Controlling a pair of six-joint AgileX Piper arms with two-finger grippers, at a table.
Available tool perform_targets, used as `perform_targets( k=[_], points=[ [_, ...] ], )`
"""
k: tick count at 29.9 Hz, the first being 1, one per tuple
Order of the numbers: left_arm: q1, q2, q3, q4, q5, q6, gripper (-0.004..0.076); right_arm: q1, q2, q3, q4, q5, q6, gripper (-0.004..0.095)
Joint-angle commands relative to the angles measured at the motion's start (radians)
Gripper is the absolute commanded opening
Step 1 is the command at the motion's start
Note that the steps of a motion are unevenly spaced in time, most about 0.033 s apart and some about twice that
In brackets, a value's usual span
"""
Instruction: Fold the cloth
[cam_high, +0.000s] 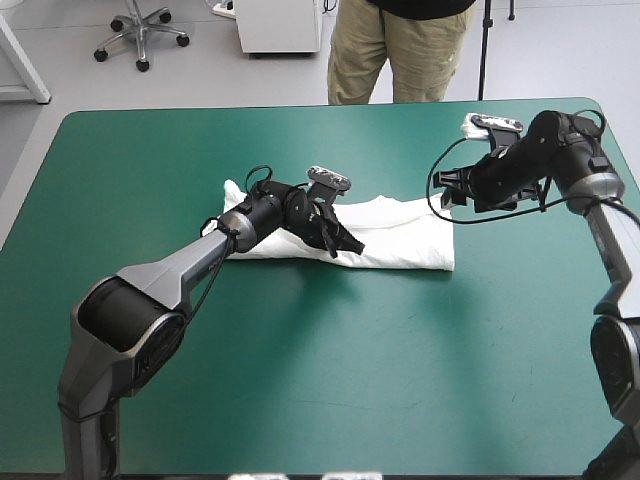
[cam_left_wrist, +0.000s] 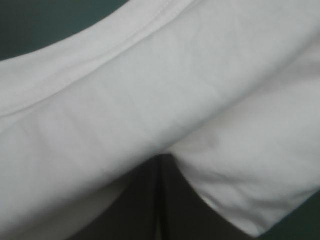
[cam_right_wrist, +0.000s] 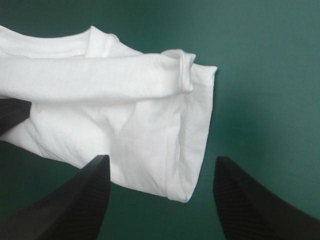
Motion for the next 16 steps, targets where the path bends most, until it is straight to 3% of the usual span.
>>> perform_targets(
  k=[1, 16],
  points=[
    [-0.006, -0.029, -0.019, -0.03, -0.018, -0.002, -0.0009, -0.013, 0.004, -0.009, 0.035, -0.009, -0.025, 0.0609],
    [-0.006, -0.029, -0.019, -0.026, 0.02, 0.001, -0.0009, -0.013, 0.197, -0.009, 0.084, -0.009, -0.05, 0.0608]
  ],
)
